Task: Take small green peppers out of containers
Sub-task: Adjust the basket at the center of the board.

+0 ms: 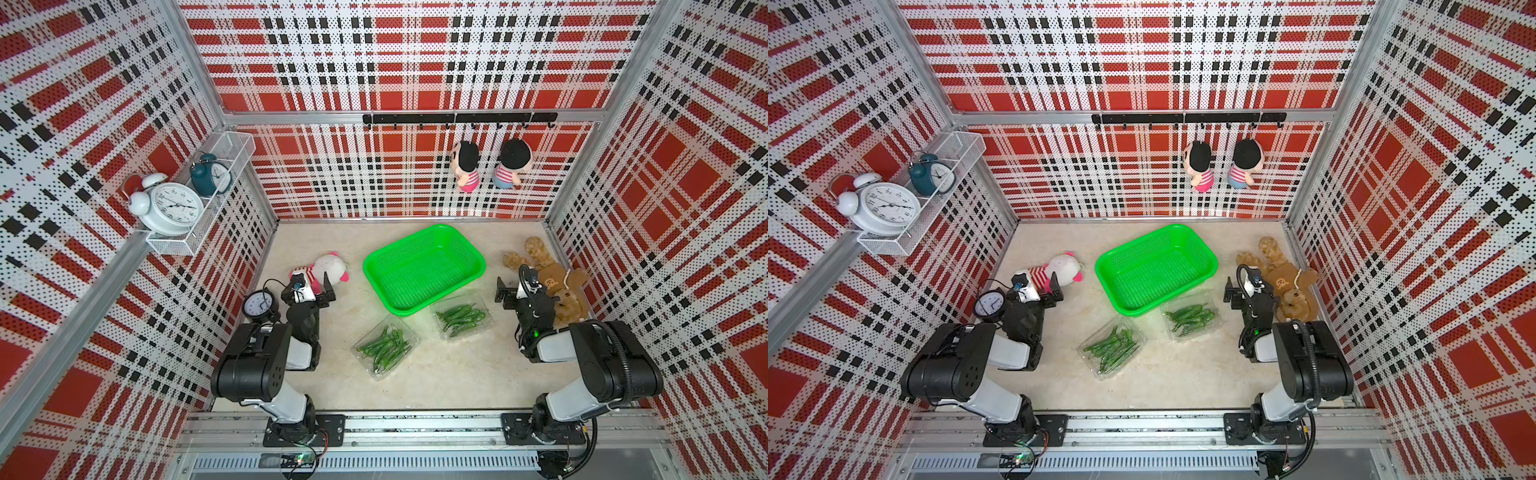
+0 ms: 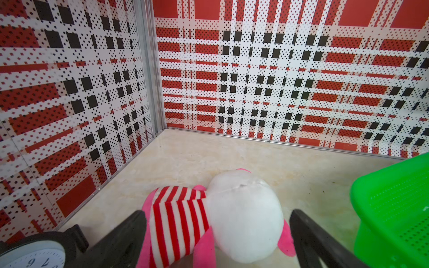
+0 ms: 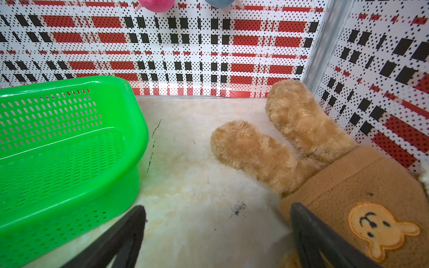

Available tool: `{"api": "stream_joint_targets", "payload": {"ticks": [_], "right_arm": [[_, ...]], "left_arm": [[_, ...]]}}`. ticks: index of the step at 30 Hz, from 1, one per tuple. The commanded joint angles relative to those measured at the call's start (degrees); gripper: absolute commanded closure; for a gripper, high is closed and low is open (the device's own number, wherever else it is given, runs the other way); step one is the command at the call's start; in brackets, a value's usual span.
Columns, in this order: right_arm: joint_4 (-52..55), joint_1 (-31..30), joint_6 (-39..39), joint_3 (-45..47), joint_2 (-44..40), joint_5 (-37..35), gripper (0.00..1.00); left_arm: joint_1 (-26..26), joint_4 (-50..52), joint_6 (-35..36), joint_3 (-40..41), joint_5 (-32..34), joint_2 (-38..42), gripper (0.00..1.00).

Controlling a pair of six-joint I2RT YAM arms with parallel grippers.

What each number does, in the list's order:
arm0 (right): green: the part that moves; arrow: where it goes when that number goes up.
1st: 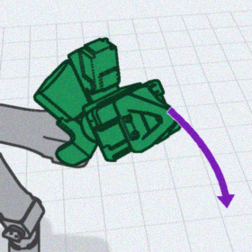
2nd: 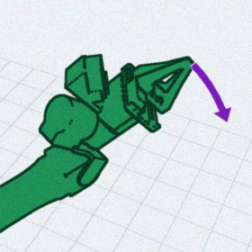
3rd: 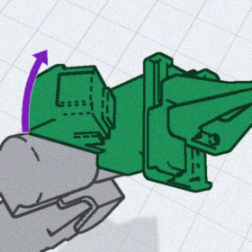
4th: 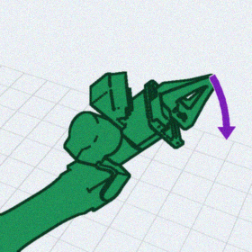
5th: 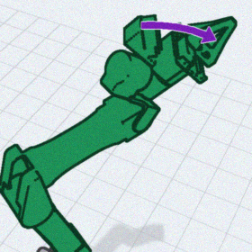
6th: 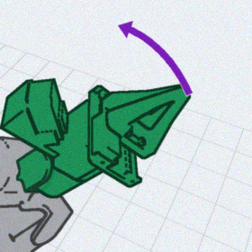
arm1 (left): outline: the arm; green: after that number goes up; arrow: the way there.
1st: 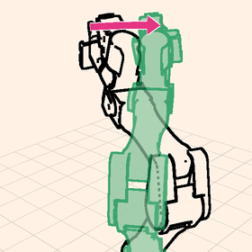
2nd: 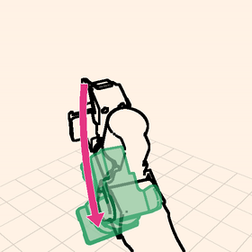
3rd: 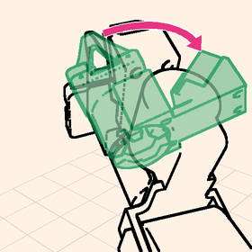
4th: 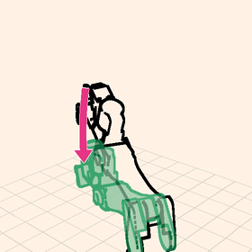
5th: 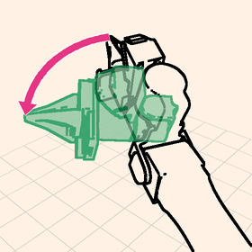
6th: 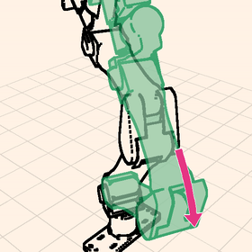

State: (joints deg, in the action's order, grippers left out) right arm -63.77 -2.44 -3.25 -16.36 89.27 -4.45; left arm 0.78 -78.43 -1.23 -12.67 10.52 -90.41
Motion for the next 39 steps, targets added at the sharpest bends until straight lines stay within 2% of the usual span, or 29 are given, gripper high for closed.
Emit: {"api": "stream_joint_targets", "payload": {"ticks": [1,12,14,15,17,20,22,24,26,29,31,35,38,39], "right_arm": [[-1.6,0.8,0.3,-0.8,0.7,0.4,0.00],[-1.6,0.8,0.3,-0.7,0.6,0.4,0.00],[0.1,0.4,-0.7,-1.3,-0.3,-4.2,0.00],[5.2,0.4,-2.2,-3.2,-2.3,-8.2,0.00],[18.9,0.4,-4.5,-8.7,-5.7,-12.7,0.00],[22.9,0.1,-4.3,-9.8,-10.4,-11.3,0.00],[27.1,-0.7,-5.8,-10.3,-14.4,-11.8,0.00],[36.8,-2.0,-8.8,-13.1,-18.1,-12.3,0.00],[49.2,-4.3,-11.8,-17.3,-20.5,-12.3,0.00],[66.6,-8.3,-16.4,-24.2,-21.7,-9.8,0.00],[75.8,-12.4,-20.4,-27.4,-22.0,-8.8,0.00],[82.1,-23.5,-25.7,-28.5,-24.8,-8.6,0.00],[85.2,-31.2,-28.2,-28.8,-25.4,-7.6,0.00],[86.2,-33.3,-30.7,-28.7,-25.0,-5.1,0.00]], "left_arm": [[0.2,-1.0,-0.1,0.1,-0.1,0.0,0.02],[-0.6,-0.8,-0.5,-0.2,-1.0,-0.2,0.02],[-0.7,-1.0,-0.8,0.1,-1.3,0.1,0.02],[-0.7,-1.5,-1.2,0.3,-0.6,0.1,0.02],[-1.0,-0.9,-3.3,0.7,4.3,1.6,0.02],[0.5,2.3,-3.9,0.4,13.0,5.2,0.02],[0.3,11.0,-5.8,-1.7,17.1,10.7,0.02],[-0.7,20.5,-8.7,-5.3,16.7,15.6,0.02],[-1.9,35.7,-12.5,-12.8,15.9,18.9,0.02],[-1.8,58.3,-13.4,-26.6,14.0,20.0,0.02],[-1.7,70.3,-14.9,-34.3,9.7,19.6,0.02],[1.1,83.6,-18.4,-41.1,3.0,20.1,0.02],[5.6,91.1,-22.3,-43.0,-3.1,20.2,0.02],[7.7,93.5,-23.2,-43.4,-4.7,19.9,0.02]]}}
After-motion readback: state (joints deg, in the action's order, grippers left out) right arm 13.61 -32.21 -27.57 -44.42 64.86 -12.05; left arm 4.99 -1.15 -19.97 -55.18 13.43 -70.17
